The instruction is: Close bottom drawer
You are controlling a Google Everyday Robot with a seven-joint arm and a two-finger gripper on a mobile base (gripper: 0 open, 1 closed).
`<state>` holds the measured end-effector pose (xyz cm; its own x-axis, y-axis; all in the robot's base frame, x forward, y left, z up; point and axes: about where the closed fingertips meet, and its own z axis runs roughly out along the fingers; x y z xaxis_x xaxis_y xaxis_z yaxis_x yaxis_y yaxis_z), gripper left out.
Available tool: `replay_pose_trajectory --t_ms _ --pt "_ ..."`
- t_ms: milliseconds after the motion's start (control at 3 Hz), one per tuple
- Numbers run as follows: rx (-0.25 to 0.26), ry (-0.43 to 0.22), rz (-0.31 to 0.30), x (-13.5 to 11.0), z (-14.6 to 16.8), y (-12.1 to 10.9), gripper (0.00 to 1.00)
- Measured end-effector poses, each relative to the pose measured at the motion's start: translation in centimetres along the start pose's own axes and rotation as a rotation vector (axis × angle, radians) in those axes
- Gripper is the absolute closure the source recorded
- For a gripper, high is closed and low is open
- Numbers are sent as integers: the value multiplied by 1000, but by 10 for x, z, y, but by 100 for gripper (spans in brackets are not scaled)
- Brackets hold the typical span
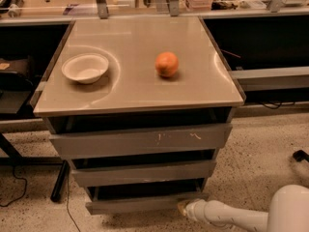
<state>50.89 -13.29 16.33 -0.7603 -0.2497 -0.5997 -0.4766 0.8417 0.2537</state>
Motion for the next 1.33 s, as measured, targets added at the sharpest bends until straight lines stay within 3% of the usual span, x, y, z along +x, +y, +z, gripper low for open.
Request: replay_pose_trajectory --t_ms 667,1333 --pt "53 -86 -5 -37 7 -42 100" --pt "56 -49 16 -26 -9 -41 100"
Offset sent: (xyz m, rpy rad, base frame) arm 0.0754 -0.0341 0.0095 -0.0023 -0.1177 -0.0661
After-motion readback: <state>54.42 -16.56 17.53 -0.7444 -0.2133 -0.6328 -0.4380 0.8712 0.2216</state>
